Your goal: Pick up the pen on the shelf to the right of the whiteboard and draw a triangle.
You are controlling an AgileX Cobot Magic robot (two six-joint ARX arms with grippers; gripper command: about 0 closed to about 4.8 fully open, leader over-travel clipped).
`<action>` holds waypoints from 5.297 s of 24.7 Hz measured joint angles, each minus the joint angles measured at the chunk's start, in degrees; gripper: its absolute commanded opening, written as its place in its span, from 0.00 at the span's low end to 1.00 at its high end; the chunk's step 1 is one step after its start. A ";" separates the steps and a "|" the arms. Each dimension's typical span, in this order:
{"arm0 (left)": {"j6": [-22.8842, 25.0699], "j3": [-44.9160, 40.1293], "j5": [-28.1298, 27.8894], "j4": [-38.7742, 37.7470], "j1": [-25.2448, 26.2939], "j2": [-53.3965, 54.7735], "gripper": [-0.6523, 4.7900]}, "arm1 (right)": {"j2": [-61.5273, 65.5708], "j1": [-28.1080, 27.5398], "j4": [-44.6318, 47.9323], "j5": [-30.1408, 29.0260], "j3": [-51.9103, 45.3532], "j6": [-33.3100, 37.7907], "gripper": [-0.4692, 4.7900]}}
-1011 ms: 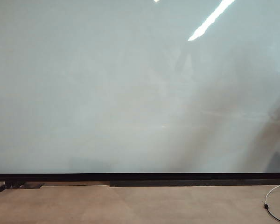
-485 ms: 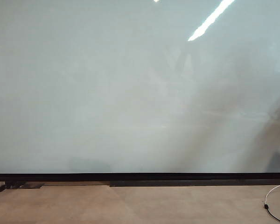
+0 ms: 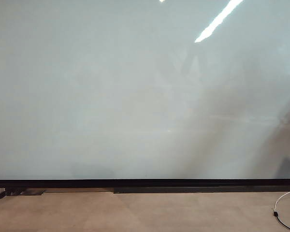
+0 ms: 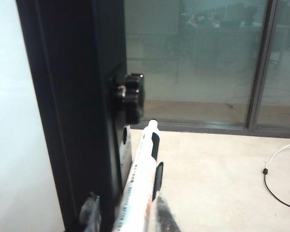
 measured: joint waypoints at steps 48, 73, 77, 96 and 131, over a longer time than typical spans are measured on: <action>0.00 0.00 0.00 0.02 0.00 0.00 0.11 | -71.21 -10.75 -45.97 -0.63 -9.31 3.04 0.09; 0.00 0.00 0.04 0.02 0.00 0.00 0.11 | -50.40 65.99 -21.75 39.32 -13.27 -14.73 0.08; 0.00 0.00 0.04 0.00 0.00 0.00 0.11 | -42.58 65.92 -17.57 37.66 -6.56 -14.80 0.08; 0.00 0.00 0.04 0.00 0.00 0.00 0.11 | -34.47 61.81 -13.35 35.87 1.62 -19.34 0.08; 0.00 0.00 0.04 0.02 0.00 0.02 0.11 | -26.97 61.16 -9.14 32.98 3.06 -17.90 0.08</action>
